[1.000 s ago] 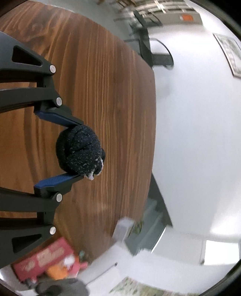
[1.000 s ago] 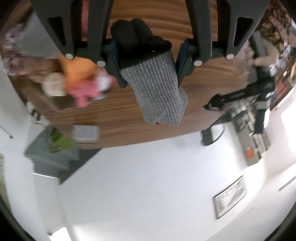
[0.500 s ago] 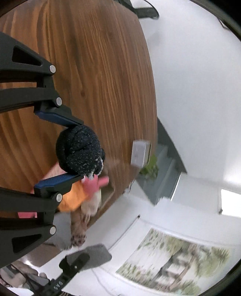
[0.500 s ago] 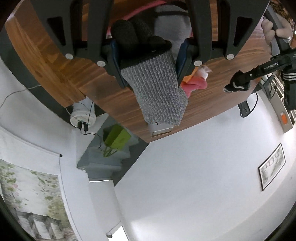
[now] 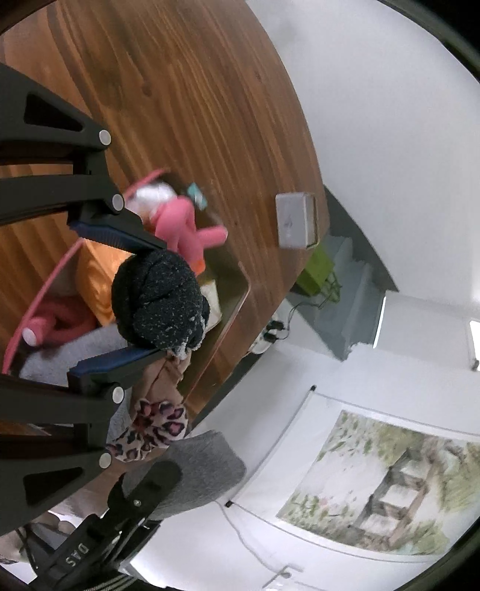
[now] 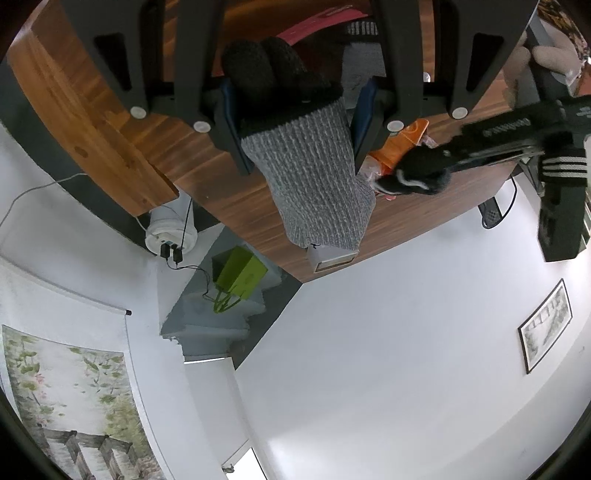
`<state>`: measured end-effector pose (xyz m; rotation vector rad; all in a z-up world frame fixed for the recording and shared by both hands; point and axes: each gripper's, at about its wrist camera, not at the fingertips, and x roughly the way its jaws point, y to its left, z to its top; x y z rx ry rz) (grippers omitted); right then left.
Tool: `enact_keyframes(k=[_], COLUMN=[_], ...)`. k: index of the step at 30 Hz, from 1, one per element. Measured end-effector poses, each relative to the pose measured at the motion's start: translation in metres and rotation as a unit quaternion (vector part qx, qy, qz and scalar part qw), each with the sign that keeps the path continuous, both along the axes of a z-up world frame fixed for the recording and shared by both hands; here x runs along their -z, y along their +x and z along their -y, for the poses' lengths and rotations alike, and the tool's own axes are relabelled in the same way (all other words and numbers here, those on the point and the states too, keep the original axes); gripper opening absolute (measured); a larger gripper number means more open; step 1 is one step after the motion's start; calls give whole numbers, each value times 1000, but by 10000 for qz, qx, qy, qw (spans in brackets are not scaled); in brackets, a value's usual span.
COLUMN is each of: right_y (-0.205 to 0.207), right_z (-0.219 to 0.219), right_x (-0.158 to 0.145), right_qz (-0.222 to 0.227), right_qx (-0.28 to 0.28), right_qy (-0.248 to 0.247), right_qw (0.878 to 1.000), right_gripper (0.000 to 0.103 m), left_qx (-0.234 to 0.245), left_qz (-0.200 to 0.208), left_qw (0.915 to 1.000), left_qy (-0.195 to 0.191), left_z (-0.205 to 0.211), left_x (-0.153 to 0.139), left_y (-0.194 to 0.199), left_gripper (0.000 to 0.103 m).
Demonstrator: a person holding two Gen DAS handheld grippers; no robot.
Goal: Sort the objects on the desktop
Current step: 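Carry the pom-pom into the pink box and open the left tool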
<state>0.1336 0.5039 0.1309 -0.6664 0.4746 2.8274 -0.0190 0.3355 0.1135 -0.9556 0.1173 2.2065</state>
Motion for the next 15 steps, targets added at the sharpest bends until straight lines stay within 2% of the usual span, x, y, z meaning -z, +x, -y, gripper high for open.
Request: enact_keyframes(k=[5, 8, 11, 12, 13, 15], right_y=[-1, -3, -4, -5, -6, -8], right_z=[-1, -1, 0, 0, 0, 2], right_x=[0, 1, 0, -1, -2, -5], right_qz=[-12, 1, 20, 25, 30, 34], right_qx=[56, 69, 75, 74, 73, 53], right_qy=[68, 74, 82, 90, 102, 142], right_qw=[10000, 9999, 9999, 9999, 9999, 9999], right_gripper=[54, 54, 54, 54, 54, 54], left_qx=[116, 136, 173, 193, 189, 130], left_qz=[62, -105, -172, -117, -57, 5], left_qw=[9998, 9992, 9991, 9994, 9997, 9996], left_qy=[-176, -373, -353, -271, -113, 266], left_z=[-16, -21, -18, -15, -10, 6], left_x=[15, 22, 21, 20, 17, 9], left_y=[-4, -1, 3, 2, 2, 3], left_gripper=[51, 52, 54, 59, 71, 86])
